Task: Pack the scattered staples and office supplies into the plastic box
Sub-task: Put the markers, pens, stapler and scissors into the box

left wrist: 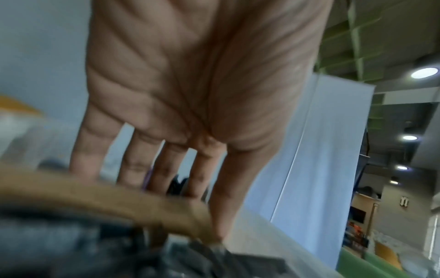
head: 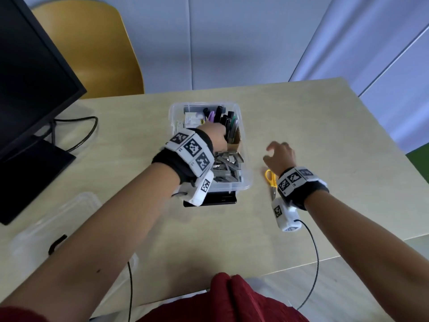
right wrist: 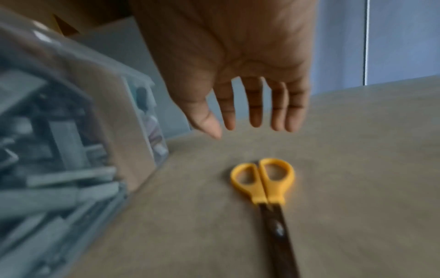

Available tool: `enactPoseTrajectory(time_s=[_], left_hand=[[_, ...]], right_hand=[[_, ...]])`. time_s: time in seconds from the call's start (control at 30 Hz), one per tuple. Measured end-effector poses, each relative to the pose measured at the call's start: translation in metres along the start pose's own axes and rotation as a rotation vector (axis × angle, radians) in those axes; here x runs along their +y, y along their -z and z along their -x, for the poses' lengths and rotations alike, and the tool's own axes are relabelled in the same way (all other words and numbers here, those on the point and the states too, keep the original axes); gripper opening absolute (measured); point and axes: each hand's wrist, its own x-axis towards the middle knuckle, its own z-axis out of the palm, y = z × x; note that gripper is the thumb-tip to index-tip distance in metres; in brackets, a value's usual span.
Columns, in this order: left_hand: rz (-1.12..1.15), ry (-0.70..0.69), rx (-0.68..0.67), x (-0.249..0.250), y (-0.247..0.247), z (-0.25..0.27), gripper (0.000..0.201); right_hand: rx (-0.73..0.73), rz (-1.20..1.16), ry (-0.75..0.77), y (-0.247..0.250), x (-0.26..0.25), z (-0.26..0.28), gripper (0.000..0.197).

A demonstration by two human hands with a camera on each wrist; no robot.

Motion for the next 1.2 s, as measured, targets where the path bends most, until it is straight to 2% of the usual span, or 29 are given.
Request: enactPoseTrajectory(time_s=[0.07, 0.13, 0.27, 0.37, 0.47, 0.53, 0.6, 0.67, 0.77, 0.83, 0.9, 1.0, 1.13, 1.2], left_hand=[[-0.025, -0.007, -0.076, 0.003, -0.008, -0.005, 0.037], [-0.027, -0.008, -0.077, 0.004, -0.011, -0.007, 0.031], [-0.027, -0.003, -0.046, 0.001, -0.006, -0.008, 0.039], [0.031, 0.02, 0.037, -0.011, 0.001, -0.009, 0.037], [0.074, 0.119, 0.18, -0.032, 0.014, -0.008, 0.032], [0.092, 0.273, 0.212, -0.049, 0.024, -0.007, 0.045], [0.135, 0.369, 0.177, -0.066, 0.03, -0.007, 0.055], [0.164, 0.393, 0.129, -0.081, 0.031, -0.009, 0.062], [0.236, 0.405, 0.068, -0.091, 0.024, -0.013, 0.065], [0.288, 0.396, 0.048, -0.093, 0.021, -0.017, 0.061], [0.302, 0.38, 0.052, -0.095, 0.019, -0.02, 0.056], [0.282, 0.376, 0.079, -0.096, 0.019, -0.021, 0.052], [0.331, 0.373, 0.087, -0.1, 0.015, -0.025, 0.053], [0.339, 0.365, 0.083, -0.101, 0.014, -0.027, 0.053]], right_hand=[[-0.134, 0.094, -0.142, -0.011, 0.015, 0.004, 0.044], [-0.182, 0.145, -0.181, -0.021, 0.023, 0.008, 0.049], [-0.131, 0.214, -0.114, -0.036, 0.022, 0.008, 0.03], [-0.085, 0.366, -0.024, -0.047, 0.022, 0.006, 0.024], [-0.199, 0.397, -0.065, -0.046, 0.019, 0.001, 0.031], [-0.291, 0.318, -0.123, -0.036, 0.015, -0.007, 0.035], [-0.283, 0.212, -0.118, -0.019, 0.004, -0.016, 0.034], [-0.164, 0.039, -0.045, 0.005, -0.014, -0.025, 0.032], [0.066, -0.352, 0.127, 0.048, -0.055, -0.028, 0.023], [0.124, -0.625, 0.247, 0.072, -0.085, -0.023, 0.021], [0.162, -0.762, 0.345, 0.084, -0.107, -0.016, 0.025], [0.158, -0.792, 0.419, 0.08, -0.127, -0.01, 0.021], [0.063, -0.68, 0.423, 0.057, -0.133, -0.01, 0.013], [0.04, -0.646, 0.423, 0.05, -0.132, -0.01, 0.016]])
